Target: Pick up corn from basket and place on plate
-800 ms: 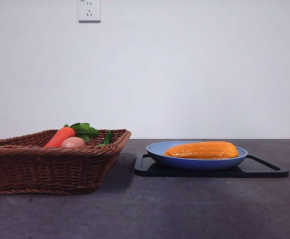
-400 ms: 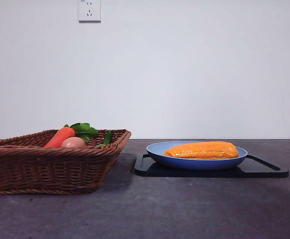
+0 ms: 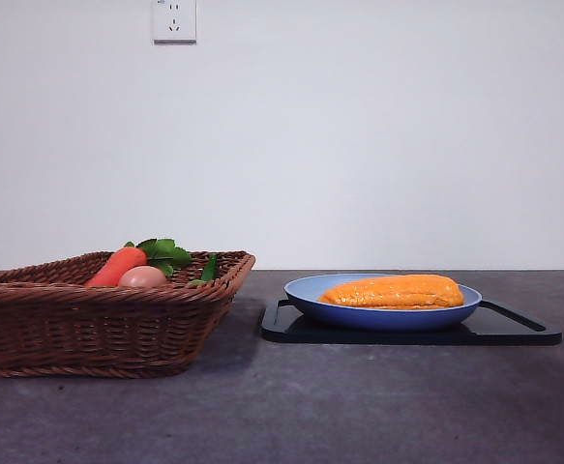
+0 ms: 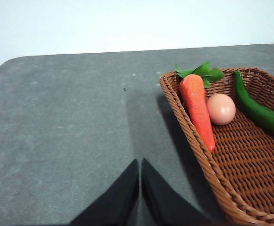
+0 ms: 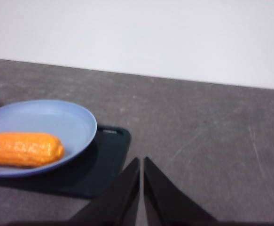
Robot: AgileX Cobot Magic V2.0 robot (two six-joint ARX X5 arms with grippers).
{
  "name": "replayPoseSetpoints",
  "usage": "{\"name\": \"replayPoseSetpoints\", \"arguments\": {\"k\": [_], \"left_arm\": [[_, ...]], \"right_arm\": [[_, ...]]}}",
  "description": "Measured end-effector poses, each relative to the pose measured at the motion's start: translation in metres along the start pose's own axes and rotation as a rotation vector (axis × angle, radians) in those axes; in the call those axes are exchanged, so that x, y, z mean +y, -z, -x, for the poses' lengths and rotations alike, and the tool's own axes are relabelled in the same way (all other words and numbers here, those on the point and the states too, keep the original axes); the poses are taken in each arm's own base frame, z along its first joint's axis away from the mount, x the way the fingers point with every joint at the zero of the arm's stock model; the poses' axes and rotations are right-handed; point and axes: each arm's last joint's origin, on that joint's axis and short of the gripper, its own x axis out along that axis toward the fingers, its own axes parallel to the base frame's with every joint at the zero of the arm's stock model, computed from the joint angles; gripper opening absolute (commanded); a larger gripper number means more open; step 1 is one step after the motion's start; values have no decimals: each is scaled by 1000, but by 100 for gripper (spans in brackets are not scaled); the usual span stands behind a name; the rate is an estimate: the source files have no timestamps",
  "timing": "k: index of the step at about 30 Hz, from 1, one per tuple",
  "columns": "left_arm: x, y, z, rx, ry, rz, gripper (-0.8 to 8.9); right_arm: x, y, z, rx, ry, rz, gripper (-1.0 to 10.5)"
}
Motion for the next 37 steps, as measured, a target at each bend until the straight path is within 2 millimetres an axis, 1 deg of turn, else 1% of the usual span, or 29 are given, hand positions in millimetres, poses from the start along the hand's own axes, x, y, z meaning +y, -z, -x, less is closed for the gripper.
{"name": "replayPoseSetpoints", "arguments": {"k": [6,37], "left_arm": [[0,0,0,-1,0,0,8],[0,0,0,-1,0,0,8]], "right_arm": [[0,9,1,92,10,-21,2],[0,9,1,90,10,-28,2]]}}
